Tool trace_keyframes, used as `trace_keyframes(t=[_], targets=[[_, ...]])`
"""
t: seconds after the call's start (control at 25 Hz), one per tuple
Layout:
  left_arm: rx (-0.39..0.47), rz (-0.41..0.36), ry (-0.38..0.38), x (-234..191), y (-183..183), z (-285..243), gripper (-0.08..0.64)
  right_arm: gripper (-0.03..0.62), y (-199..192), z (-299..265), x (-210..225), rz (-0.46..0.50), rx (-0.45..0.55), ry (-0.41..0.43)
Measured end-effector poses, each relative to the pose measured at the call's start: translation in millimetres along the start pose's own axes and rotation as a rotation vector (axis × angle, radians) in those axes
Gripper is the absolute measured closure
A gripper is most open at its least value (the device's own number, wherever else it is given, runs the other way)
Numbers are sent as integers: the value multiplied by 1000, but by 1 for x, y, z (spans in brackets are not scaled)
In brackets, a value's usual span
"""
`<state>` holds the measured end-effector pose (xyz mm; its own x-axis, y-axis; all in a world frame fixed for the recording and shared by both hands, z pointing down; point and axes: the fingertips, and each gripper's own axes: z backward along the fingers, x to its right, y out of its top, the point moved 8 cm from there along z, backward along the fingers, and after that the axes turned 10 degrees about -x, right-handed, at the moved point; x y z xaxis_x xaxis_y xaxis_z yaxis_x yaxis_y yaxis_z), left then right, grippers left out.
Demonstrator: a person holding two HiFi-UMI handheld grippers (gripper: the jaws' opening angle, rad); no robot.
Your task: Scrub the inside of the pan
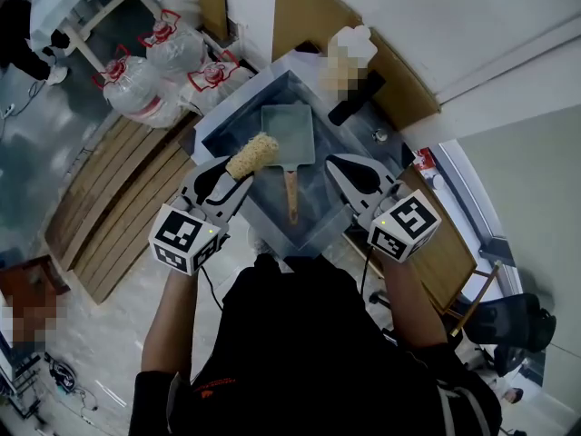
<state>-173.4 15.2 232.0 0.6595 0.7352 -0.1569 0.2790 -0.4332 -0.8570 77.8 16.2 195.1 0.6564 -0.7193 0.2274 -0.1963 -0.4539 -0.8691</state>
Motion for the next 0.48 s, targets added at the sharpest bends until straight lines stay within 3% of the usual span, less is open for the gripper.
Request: trace_keyframes(t=[0.48], targets=[[58, 39, -57, -4, -14, 5, 380, 591, -3, -11, -10, 4, -56, 18]])
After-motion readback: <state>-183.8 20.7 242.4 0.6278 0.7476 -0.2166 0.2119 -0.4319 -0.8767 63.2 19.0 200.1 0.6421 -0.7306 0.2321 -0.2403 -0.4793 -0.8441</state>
